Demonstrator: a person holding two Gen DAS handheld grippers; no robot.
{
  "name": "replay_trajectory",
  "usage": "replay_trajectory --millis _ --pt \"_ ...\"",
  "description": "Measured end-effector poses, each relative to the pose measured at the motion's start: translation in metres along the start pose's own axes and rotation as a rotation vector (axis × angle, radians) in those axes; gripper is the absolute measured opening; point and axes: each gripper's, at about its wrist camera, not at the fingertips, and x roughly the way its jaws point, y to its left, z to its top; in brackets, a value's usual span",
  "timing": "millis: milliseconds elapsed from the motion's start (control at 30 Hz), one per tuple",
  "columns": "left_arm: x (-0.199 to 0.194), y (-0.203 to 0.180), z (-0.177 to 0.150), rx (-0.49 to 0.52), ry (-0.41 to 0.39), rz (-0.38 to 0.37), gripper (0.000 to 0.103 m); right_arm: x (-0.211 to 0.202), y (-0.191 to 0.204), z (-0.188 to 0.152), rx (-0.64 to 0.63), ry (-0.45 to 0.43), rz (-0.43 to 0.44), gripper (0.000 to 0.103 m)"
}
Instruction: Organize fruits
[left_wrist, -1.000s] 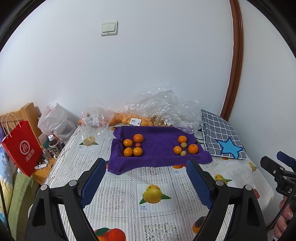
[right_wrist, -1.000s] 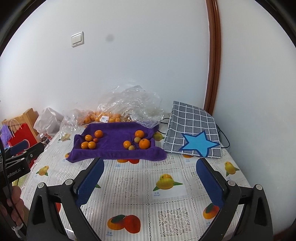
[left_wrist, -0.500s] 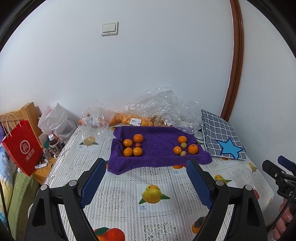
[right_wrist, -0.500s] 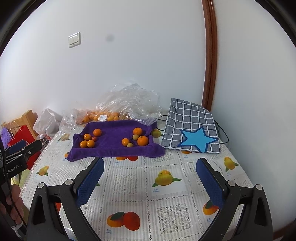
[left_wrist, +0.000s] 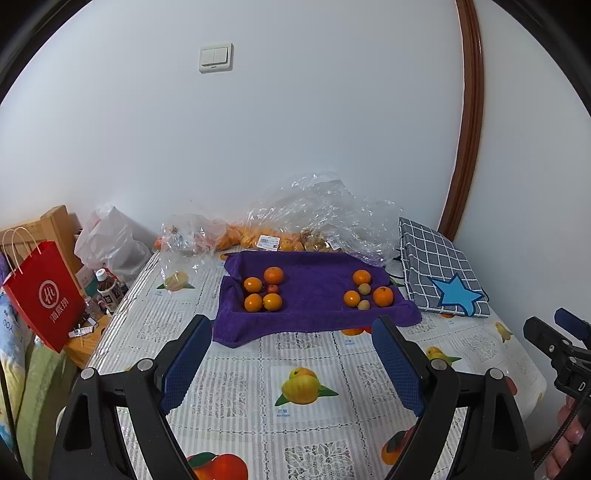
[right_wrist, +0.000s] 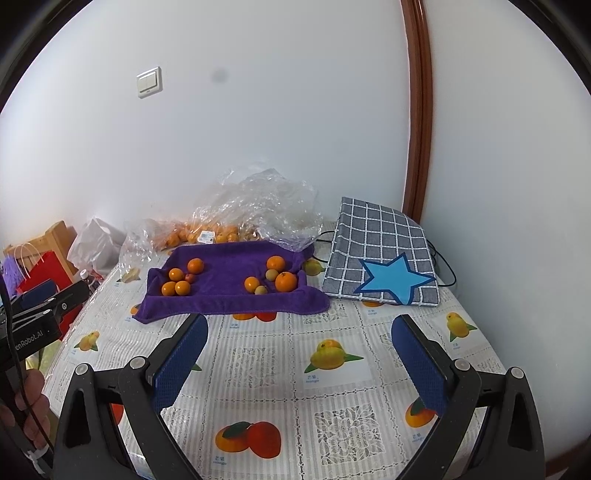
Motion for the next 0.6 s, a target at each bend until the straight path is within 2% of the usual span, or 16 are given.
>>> replay_trajectory --millis 600 --pt "-0.0004 -0.0010 -0.0010 0.003 0.001 -0.002 0.088 -0.0017 -0.0011 0.0003 -0.013 -0.009 0.009 0.099"
